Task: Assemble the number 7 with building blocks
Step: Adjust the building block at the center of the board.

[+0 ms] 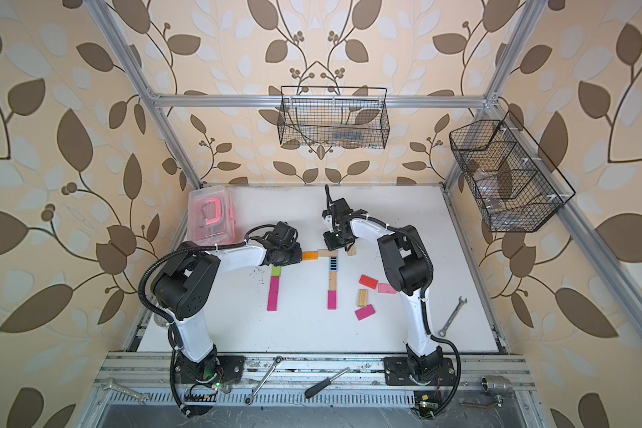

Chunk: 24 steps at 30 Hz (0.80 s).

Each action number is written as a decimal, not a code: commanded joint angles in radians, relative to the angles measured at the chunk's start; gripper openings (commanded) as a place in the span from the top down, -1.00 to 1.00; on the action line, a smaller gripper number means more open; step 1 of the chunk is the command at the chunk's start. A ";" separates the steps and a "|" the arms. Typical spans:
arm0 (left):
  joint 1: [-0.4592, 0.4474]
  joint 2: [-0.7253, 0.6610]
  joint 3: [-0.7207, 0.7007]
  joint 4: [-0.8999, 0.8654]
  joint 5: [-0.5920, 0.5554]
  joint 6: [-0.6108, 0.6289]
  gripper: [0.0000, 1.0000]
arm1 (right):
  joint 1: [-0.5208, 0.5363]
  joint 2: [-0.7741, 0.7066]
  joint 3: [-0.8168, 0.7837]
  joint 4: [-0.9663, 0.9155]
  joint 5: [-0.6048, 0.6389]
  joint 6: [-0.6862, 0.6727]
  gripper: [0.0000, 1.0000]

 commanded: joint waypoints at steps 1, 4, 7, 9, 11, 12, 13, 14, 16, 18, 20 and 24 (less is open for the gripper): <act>0.014 0.003 0.020 -0.001 0.006 -0.003 0.38 | 0.000 0.026 0.036 -0.037 -0.019 -0.032 0.83; 0.017 0.004 0.022 -0.001 0.008 -0.002 0.38 | 0.004 0.025 0.036 -0.052 -0.027 -0.042 0.83; 0.019 0.003 0.022 -0.001 0.007 -0.002 0.38 | 0.010 0.022 0.023 -0.054 -0.031 -0.046 0.83; 0.021 0.002 0.020 -0.001 0.006 -0.002 0.37 | 0.014 0.018 0.013 -0.047 -0.031 -0.045 0.83; 0.022 0.002 0.018 -0.001 0.009 -0.002 0.37 | 0.014 0.017 0.006 -0.042 -0.033 -0.039 0.83; 0.022 0.003 0.018 0.000 0.013 0.000 0.37 | 0.015 0.017 0.006 -0.042 -0.034 -0.038 0.83; 0.022 0.003 0.016 0.001 0.015 0.001 0.37 | 0.015 0.015 0.004 -0.041 -0.033 -0.039 0.83; 0.023 0.002 0.017 0.001 0.014 0.001 0.37 | 0.015 0.015 0.004 -0.041 -0.034 -0.038 0.83; 0.024 0.001 0.015 0.003 0.016 0.001 0.37 | 0.015 0.011 0.003 -0.038 -0.033 -0.037 0.83; 0.026 -0.001 0.014 0.003 0.018 0.001 0.37 | 0.016 0.010 0.004 -0.040 -0.032 -0.038 0.83; 0.026 -0.001 0.014 0.005 0.020 0.004 0.36 | 0.017 0.008 0.004 -0.042 -0.037 -0.039 0.83; 0.026 0.003 0.014 0.007 0.026 0.005 0.35 | 0.018 0.005 0.004 -0.044 -0.037 -0.041 0.83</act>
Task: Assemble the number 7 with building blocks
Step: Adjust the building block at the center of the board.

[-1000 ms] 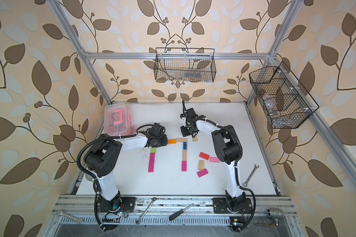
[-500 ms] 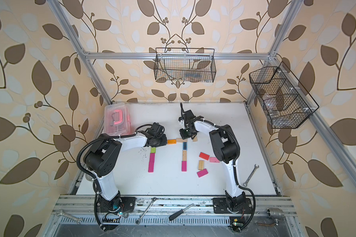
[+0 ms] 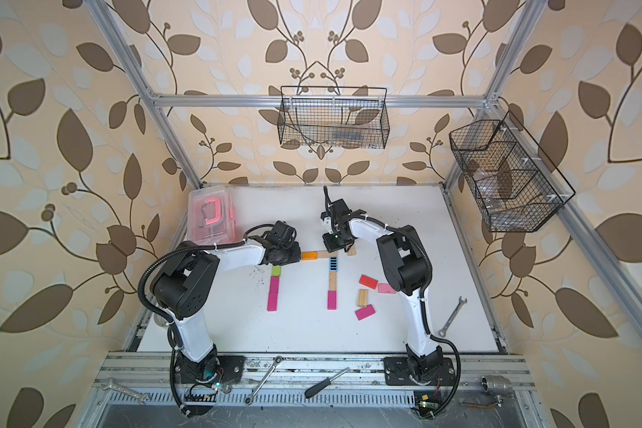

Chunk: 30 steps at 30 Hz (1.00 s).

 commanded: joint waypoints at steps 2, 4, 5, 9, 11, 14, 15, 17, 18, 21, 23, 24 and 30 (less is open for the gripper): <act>0.013 0.004 0.014 0.008 0.026 0.003 0.35 | 0.009 0.001 -0.006 -0.019 -0.024 -0.029 0.83; 0.013 0.006 0.015 0.009 0.030 0.003 0.35 | 0.009 -0.002 -0.009 -0.020 -0.023 -0.030 0.83; 0.013 0.007 0.015 0.011 0.029 0.002 0.35 | 0.009 -0.002 -0.009 -0.020 -0.024 -0.029 0.83; 0.013 0.013 0.015 0.013 0.033 0.002 0.35 | 0.009 -0.008 -0.016 -0.018 -0.021 -0.025 0.83; 0.013 0.013 0.014 0.016 0.036 0.001 0.35 | 0.009 -0.014 -0.022 -0.014 -0.020 -0.025 0.83; 0.014 0.011 0.015 0.014 0.034 0.001 0.34 | 0.003 -0.016 -0.023 -0.012 -0.017 -0.023 0.83; 0.013 0.010 0.014 0.014 0.033 0.000 0.34 | 0.000 -0.017 -0.021 -0.011 -0.018 -0.022 0.83; 0.014 0.004 0.012 0.011 0.029 0.002 0.34 | -0.003 -0.021 -0.020 -0.009 -0.020 -0.020 0.83; 0.014 0.001 0.012 0.007 0.030 0.002 0.34 | -0.005 -0.026 -0.021 -0.006 -0.018 -0.016 0.83; 0.014 -0.015 0.014 -0.003 0.025 0.005 0.33 | -0.012 -0.049 -0.032 0.010 -0.011 -0.003 0.83; 0.016 -0.030 0.018 -0.015 0.014 0.010 0.31 | -0.015 -0.074 -0.055 0.028 -0.002 0.011 0.83; 0.016 -0.039 0.021 -0.025 0.007 0.015 0.28 | -0.018 -0.091 -0.070 0.038 0.003 0.017 0.83; 0.032 -0.118 0.021 -0.072 -0.006 0.045 0.09 | -0.035 -0.189 -0.175 0.082 0.039 0.055 0.82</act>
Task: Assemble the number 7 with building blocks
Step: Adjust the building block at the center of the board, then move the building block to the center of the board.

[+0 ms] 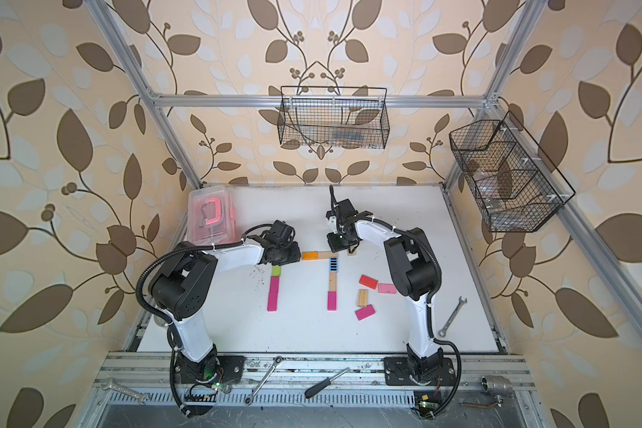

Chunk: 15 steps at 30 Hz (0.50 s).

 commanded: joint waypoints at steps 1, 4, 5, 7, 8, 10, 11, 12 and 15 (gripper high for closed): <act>0.013 -0.102 0.020 -0.047 -0.021 0.034 0.04 | -0.006 -0.076 -0.065 0.030 0.032 0.021 0.82; 0.013 -0.152 0.012 -0.065 -0.001 0.052 -0.24 | -0.005 -0.119 -0.133 0.049 0.047 0.034 0.82; 0.014 -0.166 0.009 -0.071 0.008 0.058 -0.33 | -0.005 -0.133 -0.153 0.056 0.052 0.040 0.82; 0.014 -0.205 0.003 -0.084 0.034 0.077 -0.50 | -0.005 -0.166 -0.198 0.069 0.057 0.051 0.82; 0.013 -0.221 0.001 -0.092 0.045 0.082 -0.56 | -0.004 -0.180 -0.212 0.073 0.062 0.055 0.82; 0.013 -0.263 -0.010 -0.100 0.082 0.105 -0.70 | 0.001 -0.221 -0.274 0.078 0.074 0.063 0.80; 0.013 -0.279 -0.014 -0.108 0.097 0.114 -0.78 | 0.004 -0.240 -0.293 0.080 0.080 0.067 0.79; 0.013 -0.297 -0.016 -0.120 0.116 0.121 -0.90 | 0.010 -0.265 -0.321 0.081 0.088 0.069 0.77; 0.014 -0.351 -0.042 -0.133 0.164 0.137 -0.98 | 0.020 -0.332 -0.390 0.081 0.115 0.082 0.62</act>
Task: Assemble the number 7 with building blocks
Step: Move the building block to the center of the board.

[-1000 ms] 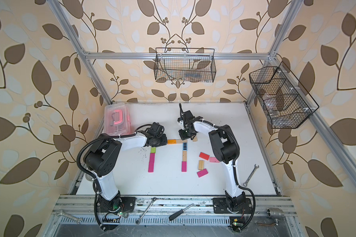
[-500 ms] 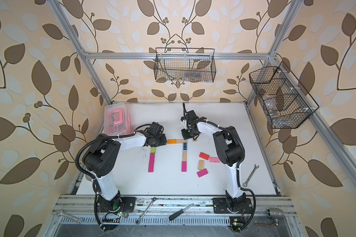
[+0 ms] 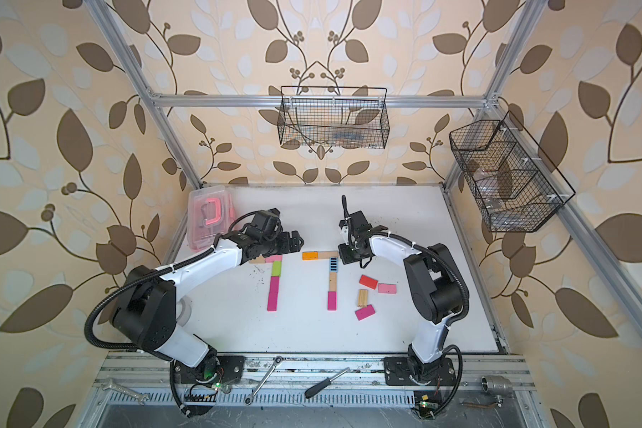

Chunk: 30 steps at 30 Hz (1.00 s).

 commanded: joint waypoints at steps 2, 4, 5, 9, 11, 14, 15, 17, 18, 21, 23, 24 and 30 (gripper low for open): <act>0.004 -0.104 -0.054 -0.033 0.102 0.041 -0.98 | 0.012 -0.103 -0.084 0.009 0.049 0.018 0.41; 0.003 -0.151 -0.083 -0.020 0.133 0.048 -0.98 | 0.010 -0.143 -0.118 0.006 0.068 0.029 0.19; 0.003 -0.170 -0.093 -0.021 0.143 0.054 -0.98 | 0.008 -0.161 -0.131 0.006 0.076 0.034 0.11; 0.004 -0.251 -0.111 -0.052 0.164 0.085 -0.98 | -0.035 -0.172 -0.132 -0.017 0.090 0.037 -0.01; 0.002 -0.285 -0.099 -0.094 0.150 0.101 -0.98 | -0.053 -0.152 -0.106 -0.043 0.090 0.024 -0.01; 0.003 -0.328 -0.087 -0.145 0.124 0.114 -0.98 | -0.062 -0.138 -0.078 -0.087 0.102 0.011 -0.02; 0.002 -0.342 -0.087 -0.150 0.115 0.117 -0.98 | -0.065 -0.139 -0.079 -0.092 0.108 0.011 -0.04; 0.004 -0.362 -0.093 -0.147 0.105 0.116 -0.98 | -0.067 -0.137 -0.075 -0.092 0.102 0.006 -0.07; 0.003 -0.370 -0.095 -0.144 0.100 0.112 -0.98 | -0.067 -0.129 -0.067 -0.092 0.100 0.002 -0.09; 0.004 -0.380 -0.090 -0.148 0.100 0.114 -0.98 | -0.067 -0.083 -0.015 -0.103 0.093 -0.014 -0.14; 0.002 -0.382 -0.077 -0.170 0.109 0.126 -0.98 | -0.073 -0.029 0.044 -0.121 0.093 -0.026 -0.14; 0.004 -0.386 -0.076 -0.177 0.112 0.130 -0.98 | -0.073 0.001 0.081 -0.134 0.092 -0.036 -0.14; 0.003 -0.445 -0.106 -0.179 0.053 0.136 -0.98 | -0.076 0.168 0.294 -0.219 0.099 -0.089 -0.15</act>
